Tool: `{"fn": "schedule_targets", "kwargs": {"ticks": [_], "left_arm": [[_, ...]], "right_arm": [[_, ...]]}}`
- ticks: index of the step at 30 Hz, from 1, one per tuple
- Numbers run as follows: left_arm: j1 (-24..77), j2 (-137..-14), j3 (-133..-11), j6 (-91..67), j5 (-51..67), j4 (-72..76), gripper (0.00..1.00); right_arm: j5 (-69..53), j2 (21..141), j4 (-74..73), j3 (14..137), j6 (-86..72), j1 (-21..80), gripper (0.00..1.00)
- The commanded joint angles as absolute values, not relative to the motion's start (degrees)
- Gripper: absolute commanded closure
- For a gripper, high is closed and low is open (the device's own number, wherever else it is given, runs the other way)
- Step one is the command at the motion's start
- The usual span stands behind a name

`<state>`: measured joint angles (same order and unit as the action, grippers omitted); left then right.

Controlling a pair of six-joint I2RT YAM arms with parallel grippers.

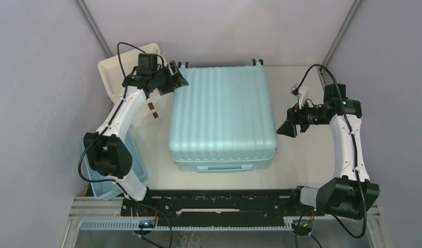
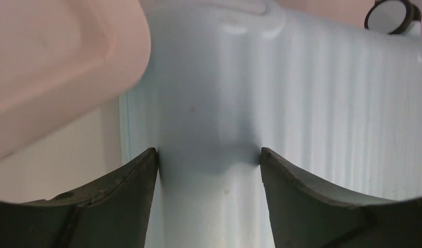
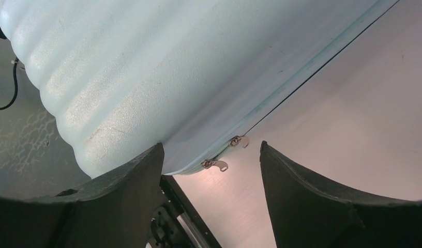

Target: Open, take out, and arrange the luggage

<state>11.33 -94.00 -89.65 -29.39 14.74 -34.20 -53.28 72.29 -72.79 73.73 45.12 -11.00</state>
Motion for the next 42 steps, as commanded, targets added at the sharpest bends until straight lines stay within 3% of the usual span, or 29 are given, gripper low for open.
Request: {"fn": "schedule_targets", "kwargs": {"ticks": [1,11,16,19,22,27,31,39,42], "left_arm": [[14.89,-101.4,-98.58,-33.15,24.73,-31.34,0.28],[16.27,-117.16,-118.95,-41.07,25.07,-28.05,0.32],[17.09,-124.81,-131.53,-43.89,24.4,-28.27,0.31],[16.2,-123.66,-137.11,-42.37,19.9,-29.92,0.29],[14.35,-117.03,-135.1,-38.74,16.24,-31.18,0.29],[13.42,-98.1,-118.59,-26.72,16.54,-31.45,0.28],[17.76,-79.37,-94.06,-15.91,21.05,-26.51,0.32],[32.21,-42.47,-53.92,-11.56,22.0,-15.68,0.73],[39.49,-34.51,-44.29,-12.23,18.49,-13.85,0.81]], "right_arm": [[-58.55,69.57,-75.97,73.53,46.84,-11.03,0.21],[-57.36,64.26,-73.9,75.57,41.53,-14.72,0.18],[-54.72,62.58,-74.8,75.67,41.05,-9.53,0.17],[-53.96,62.06,-73.66,75.39,39.17,-8.06,0.17],[-53.66,62.1,-71.7,75.38,36.86,-9.11,0.18],[-53.9,62.46,-71.14,77.25,38.37,-12.02,0.18],[-56.27,63.81,-70.99,79.83,38.8,-15.88,0.19],[-60.92,65.59,-69.43,79.33,37.69,-21.11,0.2],[-63.58,65.86,-69.03,77.66,41.48,-22.13,0.25]]}}
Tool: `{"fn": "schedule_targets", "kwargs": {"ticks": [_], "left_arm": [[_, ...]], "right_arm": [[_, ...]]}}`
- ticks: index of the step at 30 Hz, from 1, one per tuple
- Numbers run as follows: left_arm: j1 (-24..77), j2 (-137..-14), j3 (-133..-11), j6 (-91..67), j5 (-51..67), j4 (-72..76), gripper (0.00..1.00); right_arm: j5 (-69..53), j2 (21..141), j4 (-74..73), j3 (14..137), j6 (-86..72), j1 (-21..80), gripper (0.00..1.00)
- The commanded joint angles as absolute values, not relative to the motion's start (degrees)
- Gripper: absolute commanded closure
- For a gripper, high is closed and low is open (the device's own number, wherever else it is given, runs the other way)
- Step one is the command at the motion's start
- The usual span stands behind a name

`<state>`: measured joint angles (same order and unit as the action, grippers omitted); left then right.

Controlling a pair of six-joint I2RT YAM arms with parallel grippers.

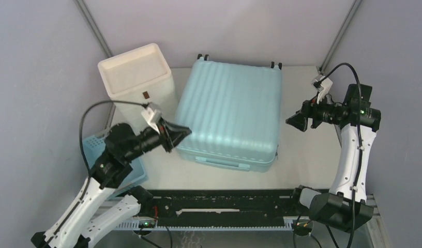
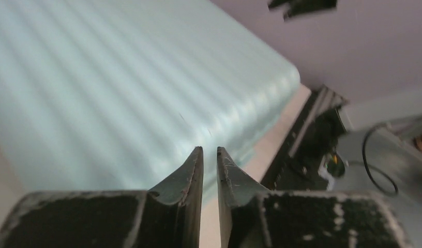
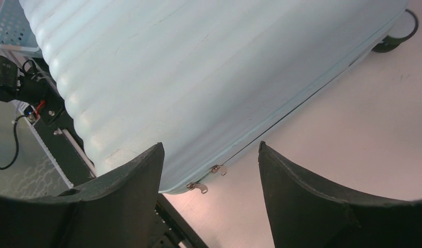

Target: Open, take out, and arrange the luggage

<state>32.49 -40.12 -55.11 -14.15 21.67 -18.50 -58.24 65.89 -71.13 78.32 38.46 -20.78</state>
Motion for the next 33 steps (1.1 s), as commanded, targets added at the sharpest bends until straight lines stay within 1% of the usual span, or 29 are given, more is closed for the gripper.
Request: {"fn": "schedule_targets", "kwargs": {"ticks": [1,4,7,10,12,14,18,23,29,32,33], "left_arm": [[41.94,-33.22,-42.12,-11.87,16.6,-14.16,0.82],[48.2,-33.53,-37.78,-10.53,11.87,-14.08,0.83],[51.02,-37.64,-36.28,-8.93,9.47,-13.84,0.84],[51.07,-41.8,-35.61,-6.79,5.7,-13.38,0.84],[51.02,-43.34,-34.98,-5.21,1.47,-11.45,0.84],[49.87,-45.18,-35.07,-4.11,0.15,-8.85,0.83],[42.96,-51.65,-37.81,-5.09,4.64,-4.05,0.83],[39.7,-61.94,-44.85,-4.29,7.54,-1.87,0.83],[36.57,-70.44,-50.56,-5.6,9.26,-0.27,0.82],[36.02,-74.48,-53.94,-5.86,10.18,2.0,0.82],[36.01,-75.82,-55.21,-5.92,10.27,2.06,0.82]], "right_arm": [[-64.46,65.93,-70.01,77.09,44.45,-22.21,0.26],[-67.54,65.73,-76.19,76.41,59.04,-22.67,0.25],[-66.56,65.3,-76.4,76.2,59.48,-23.02,0.25],[-65.58,65.48,-76.44,75.06,58.48,-24.58,0.28],[-65.8,65.12,-77.03,73.37,59.72,-26.39,0.29],[-65.54,64.59,-77.18,71.42,61.46,-28.13,0.3],[-64.26,64.31,-80.98,69.64,69.74,-30.85,0.32],[-64.87,66.96,-88.89,68.01,85.03,-34.24,0.35],[-65.38,70.15,-91.9,62.05,100.72,-36.08,0.34],[-65.46,70.55,-91.33,58.28,107.46,-34.63,0.31],[-65.42,70.83,-89.91,57.29,107.51,-33.71,0.31]]}}
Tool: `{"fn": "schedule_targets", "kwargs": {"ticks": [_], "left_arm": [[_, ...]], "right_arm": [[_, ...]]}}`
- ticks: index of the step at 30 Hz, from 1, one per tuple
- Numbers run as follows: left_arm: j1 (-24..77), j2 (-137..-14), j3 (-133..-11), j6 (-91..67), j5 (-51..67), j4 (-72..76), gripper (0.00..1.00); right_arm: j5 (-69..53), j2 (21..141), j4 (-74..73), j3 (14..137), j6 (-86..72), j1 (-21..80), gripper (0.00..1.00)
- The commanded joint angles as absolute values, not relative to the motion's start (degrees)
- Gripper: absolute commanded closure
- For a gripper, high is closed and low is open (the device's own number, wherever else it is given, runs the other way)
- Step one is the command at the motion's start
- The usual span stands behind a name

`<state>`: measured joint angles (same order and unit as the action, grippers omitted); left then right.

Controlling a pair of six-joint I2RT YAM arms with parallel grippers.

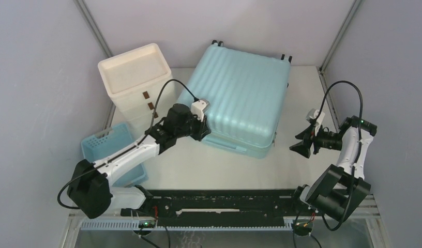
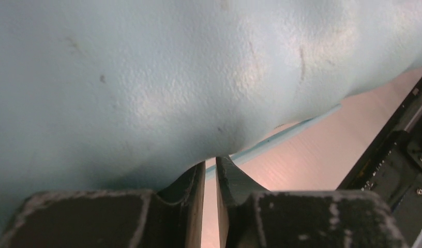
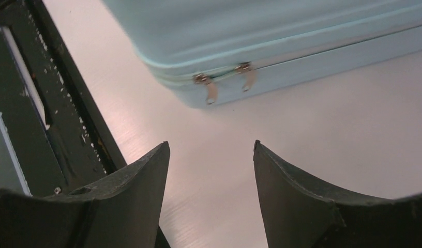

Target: Open, take out, and arrange the luggage

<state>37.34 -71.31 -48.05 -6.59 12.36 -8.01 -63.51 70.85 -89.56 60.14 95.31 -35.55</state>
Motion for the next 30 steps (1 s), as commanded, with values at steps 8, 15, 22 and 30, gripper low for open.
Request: {"fn": "schedule_targets", "kwargs": {"ticks": [8,15,22,30], "left_arm": [[34.66,-81.87,-60.45,-10.41,9.38,4.44,0.8],[34.5,-76.31,-56.92,-12.05,11.37,5.13,0.68],[34.45,-62.07,-47.84,-11.67,10.4,3.52,0.51],[34.45,-51.16,-42.86,-13.23,5.86,2.5,0.5]], "right_arm": [[-67.74,73.17,-75.52,51.94,98.23,-28.01,0.32],[-68.82,71.54,-57.4,46.89,88.26,-24.94,0.32],[-69.93,72.98,-51.02,45.88,85.18,-21.55,0.39],[-67.92,73.63,-47.53,46.12,80.94,-17.93,0.48]]}}
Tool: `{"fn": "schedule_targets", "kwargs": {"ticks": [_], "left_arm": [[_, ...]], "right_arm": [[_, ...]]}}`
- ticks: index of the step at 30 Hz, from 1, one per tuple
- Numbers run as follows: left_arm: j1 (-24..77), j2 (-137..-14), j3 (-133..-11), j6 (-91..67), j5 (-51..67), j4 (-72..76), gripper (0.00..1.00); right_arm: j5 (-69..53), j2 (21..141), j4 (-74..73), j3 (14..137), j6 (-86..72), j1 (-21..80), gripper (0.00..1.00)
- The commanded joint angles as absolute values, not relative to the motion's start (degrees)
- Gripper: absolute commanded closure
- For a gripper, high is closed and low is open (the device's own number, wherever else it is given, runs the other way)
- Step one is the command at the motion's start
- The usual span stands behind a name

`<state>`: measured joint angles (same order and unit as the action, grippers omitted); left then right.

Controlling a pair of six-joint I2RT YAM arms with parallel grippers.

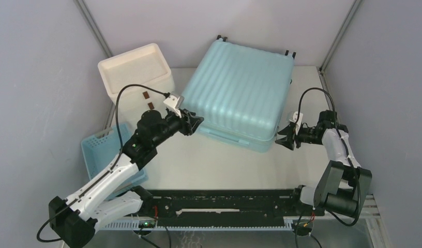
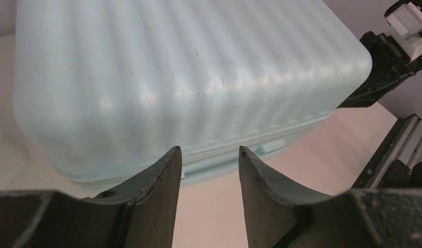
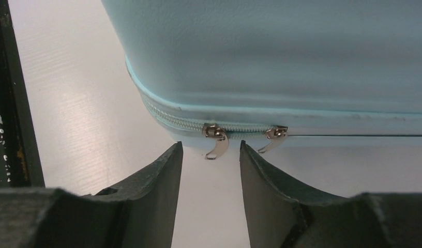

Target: Open, take out, and arrange the luggage

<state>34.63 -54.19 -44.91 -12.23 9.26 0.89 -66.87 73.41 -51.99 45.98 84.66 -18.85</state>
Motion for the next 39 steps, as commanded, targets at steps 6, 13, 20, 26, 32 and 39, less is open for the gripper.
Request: {"fn": "schedule_targets", "kwargs": {"ticks": [6,13,20,26,32,39], "left_arm": [[34.45,-48.98,-43.59,-10.89,3.0,0.4,0.5],[34.43,-48.47,-43.6,-7.77,0.39,-2.91,0.5],[34.13,-48.7,-44.08,-7.21,-5.95,-5.09,0.52],[33.43,-49.71,-45.83,-6.9,-8.08,-6.19,0.54],[31.04,-51.07,-48.31,-8.85,-10.8,-7.63,0.56],[24.27,-52.74,-51.47,-13.95,-7.88,-7.11,0.57]], "right_arm": [[-63.86,74.07,-48.11,46.49,80.22,-14.52,0.56],[-60.83,74.43,-43.27,46.4,73.33,-12.66,0.59],[-60.28,74.27,-43.43,46.41,73.07,-12.45,0.69],[-60.99,73.26,-45.07,46.34,72.69,-14.1,0.83],[-61.27,70.86,-47.74,46.32,73.79,-14.94,0.92],[-60.99,68.77,-50.66,46.27,74.97,-14.0,1.0]]}}
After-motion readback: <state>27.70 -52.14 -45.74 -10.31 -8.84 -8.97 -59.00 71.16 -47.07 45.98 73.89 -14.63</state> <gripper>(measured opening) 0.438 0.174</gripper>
